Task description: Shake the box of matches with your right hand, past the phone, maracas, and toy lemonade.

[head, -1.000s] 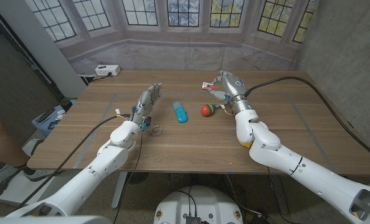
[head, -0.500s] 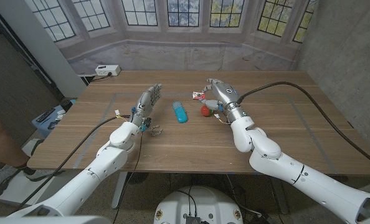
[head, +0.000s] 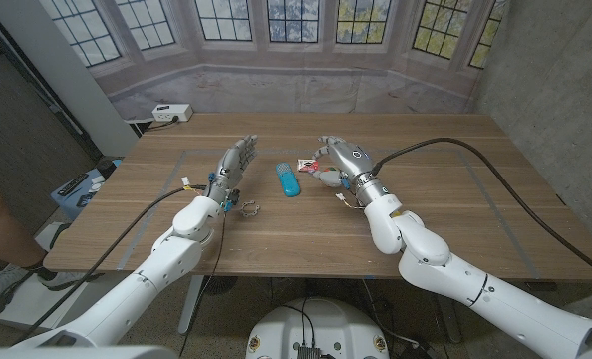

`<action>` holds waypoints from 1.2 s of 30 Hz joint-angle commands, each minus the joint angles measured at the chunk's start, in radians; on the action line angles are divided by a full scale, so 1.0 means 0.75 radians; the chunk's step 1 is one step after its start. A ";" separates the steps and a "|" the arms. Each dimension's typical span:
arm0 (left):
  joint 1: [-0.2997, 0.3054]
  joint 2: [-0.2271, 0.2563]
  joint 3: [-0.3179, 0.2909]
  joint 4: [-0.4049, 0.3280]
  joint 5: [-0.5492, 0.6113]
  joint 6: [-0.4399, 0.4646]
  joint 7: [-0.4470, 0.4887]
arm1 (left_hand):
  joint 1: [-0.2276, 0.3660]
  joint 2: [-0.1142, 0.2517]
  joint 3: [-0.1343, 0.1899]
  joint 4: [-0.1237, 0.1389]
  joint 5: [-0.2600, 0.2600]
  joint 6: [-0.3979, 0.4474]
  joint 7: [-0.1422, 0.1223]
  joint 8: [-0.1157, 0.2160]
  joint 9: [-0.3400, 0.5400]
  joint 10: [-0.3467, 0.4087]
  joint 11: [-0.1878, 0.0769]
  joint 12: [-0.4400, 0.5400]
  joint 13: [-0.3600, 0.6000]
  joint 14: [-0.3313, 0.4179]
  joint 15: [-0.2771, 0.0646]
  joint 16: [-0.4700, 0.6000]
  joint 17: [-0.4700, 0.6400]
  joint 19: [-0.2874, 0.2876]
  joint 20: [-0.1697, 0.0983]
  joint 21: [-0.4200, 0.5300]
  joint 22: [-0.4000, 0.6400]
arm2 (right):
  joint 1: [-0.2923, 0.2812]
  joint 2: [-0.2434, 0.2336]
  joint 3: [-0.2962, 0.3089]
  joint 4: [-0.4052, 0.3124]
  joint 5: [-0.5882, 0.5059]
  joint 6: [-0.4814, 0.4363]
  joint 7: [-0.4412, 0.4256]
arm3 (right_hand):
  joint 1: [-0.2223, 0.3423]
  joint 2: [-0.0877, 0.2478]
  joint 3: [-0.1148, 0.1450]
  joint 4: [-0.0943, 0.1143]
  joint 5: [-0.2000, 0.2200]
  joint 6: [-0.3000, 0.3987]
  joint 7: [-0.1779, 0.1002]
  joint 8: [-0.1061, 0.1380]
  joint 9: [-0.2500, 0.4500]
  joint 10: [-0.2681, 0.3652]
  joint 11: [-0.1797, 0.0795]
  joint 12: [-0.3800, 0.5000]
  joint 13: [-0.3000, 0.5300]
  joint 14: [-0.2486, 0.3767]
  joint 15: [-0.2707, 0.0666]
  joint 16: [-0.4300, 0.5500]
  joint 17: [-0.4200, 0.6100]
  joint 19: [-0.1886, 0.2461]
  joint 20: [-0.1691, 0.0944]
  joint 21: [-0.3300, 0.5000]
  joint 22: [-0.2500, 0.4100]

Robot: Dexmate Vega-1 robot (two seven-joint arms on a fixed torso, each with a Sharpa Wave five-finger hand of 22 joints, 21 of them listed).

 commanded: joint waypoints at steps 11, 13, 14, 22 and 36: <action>-0.019 0.013 -0.013 0.038 -0.022 0.005 -0.031 | -0.013 -0.002 0.006 -0.007 -0.004 0.011 -0.002 0.000 0.008 0.012 -0.002 -0.002 0.003 0.003 0.000 -0.001 0.006 0.005 0.008 0.000 0.002 | 0.051 0.104 0.041 0.078 -0.048 -0.022 0.000 | 0.001 0.017 -0.005 0.007 -0.008 0.011 -0.004 -0.004 0.008 0.018 0.009 0.000 0.004 0.009 0.004 0.006 0.003 0.000 0.006 0.000 0.006; -0.018 0.015 -0.012 0.036 -0.022 0.008 -0.029 | -0.014 -0.003 0.006 -0.007 -0.004 0.012 -0.002 0.001 0.008 0.016 0.002 -0.001 0.003 0.003 0.001 -0.001 0.006 0.006 0.007 0.000 0.002 | 0.056 0.107 0.048 0.085 -0.044 -0.025 -0.011 | 0.001 0.017 -0.006 0.008 -0.008 0.010 -0.003 -0.004 0.008 0.018 0.011 0.000 0.004 0.009 0.004 0.006 0.003 0.000 0.008 -0.001 0.006; -0.018 0.015 -0.012 0.035 -0.022 0.009 -0.030 | -0.014 -0.003 0.006 -0.007 -0.004 0.012 -0.002 0.001 0.008 0.014 0.000 -0.002 0.003 0.003 0.000 -0.001 0.006 0.006 0.007 0.000 0.002 | 0.058 0.108 0.053 0.089 -0.041 -0.028 -0.017 | 0.000 0.017 -0.006 0.008 -0.009 0.010 -0.001 -0.005 0.008 0.019 0.011 0.001 0.004 0.009 0.004 0.006 0.003 0.000 0.007 -0.001 0.006; -0.012 0.026 -0.010 0.010 -0.013 0.023 -0.020 | -0.015 -0.003 0.007 -0.008 -0.004 0.013 -0.001 0.001 0.008 0.015 0.001 -0.001 0.003 0.004 0.000 -0.001 0.006 0.005 0.007 0.000 0.002 | 0.073 0.122 0.082 0.116 -0.007 -0.044 -0.063 | 0.001 0.019 -0.007 0.007 -0.008 0.010 0.000 -0.006 0.008 0.024 0.011 0.002 0.004 0.010 0.006 0.006 0.003 -0.001 0.006 -0.001 0.006; -0.003 0.035 -0.005 -0.026 -0.001 0.046 -0.002 | -0.016 -0.002 0.009 -0.010 -0.004 0.015 0.000 0.001 0.008 0.015 0.002 -0.002 0.003 0.004 0.000 -0.001 0.006 0.005 0.009 0.000 0.002 | 0.126 0.155 0.120 0.198 0.083 -0.086 -0.129 | 0.005 0.022 -0.008 0.006 -0.007 0.011 0.003 -0.009 0.008 0.027 0.016 0.001 0.004 0.010 0.007 0.005 0.004 -0.004 0.007 -0.002 0.006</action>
